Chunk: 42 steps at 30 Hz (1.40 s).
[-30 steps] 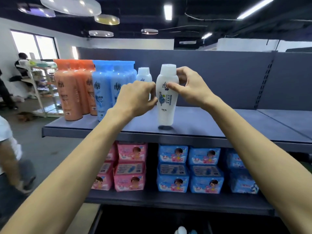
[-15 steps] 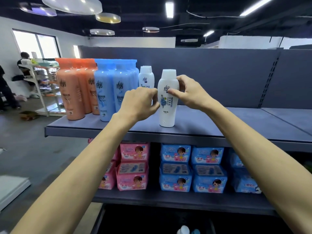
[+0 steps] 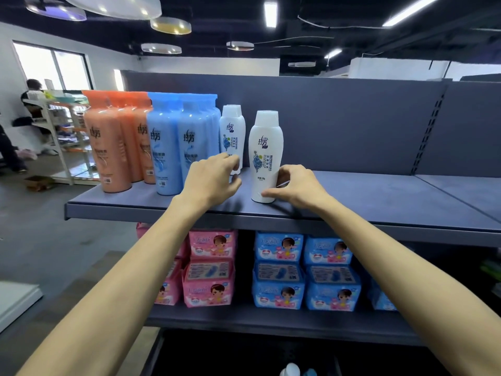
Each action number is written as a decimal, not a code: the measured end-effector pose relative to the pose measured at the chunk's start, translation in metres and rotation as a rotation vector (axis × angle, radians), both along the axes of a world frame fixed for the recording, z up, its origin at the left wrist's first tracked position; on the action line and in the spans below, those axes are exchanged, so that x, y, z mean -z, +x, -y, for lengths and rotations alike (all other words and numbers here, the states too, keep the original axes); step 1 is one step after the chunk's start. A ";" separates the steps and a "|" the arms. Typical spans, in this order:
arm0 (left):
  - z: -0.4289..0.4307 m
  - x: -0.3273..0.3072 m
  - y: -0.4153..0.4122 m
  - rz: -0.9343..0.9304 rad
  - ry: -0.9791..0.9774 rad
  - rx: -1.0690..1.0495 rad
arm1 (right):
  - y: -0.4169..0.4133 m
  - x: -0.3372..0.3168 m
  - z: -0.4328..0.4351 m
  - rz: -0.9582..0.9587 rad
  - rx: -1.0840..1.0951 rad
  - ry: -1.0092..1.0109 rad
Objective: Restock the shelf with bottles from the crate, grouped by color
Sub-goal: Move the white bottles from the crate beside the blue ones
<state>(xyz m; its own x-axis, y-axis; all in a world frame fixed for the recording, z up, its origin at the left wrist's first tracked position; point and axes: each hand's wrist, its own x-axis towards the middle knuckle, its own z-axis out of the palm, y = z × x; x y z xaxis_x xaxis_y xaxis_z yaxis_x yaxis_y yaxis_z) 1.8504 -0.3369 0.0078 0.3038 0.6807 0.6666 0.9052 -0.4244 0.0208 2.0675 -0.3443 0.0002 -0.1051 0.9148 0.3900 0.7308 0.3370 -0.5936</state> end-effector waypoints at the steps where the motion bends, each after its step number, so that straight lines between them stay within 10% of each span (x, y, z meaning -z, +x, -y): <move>1: -0.001 0.002 -0.001 -0.001 -0.001 -0.002 | -0.002 0.000 -0.002 0.013 0.007 0.003; 42: -0.029 0.041 -0.027 0.057 0.283 -0.011 | -0.078 0.008 -0.124 -0.045 -0.037 -0.101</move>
<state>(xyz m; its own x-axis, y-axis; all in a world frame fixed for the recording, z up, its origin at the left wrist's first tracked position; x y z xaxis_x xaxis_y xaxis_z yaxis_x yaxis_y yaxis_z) 1.8230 -0.3081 -0.0331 0.2542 0.4685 0.8461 0.9105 -0.4109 -0.0460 1.9898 -0.2201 -0.0077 -0.1237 0.9457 0.3006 0.6906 0.2996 -0.6582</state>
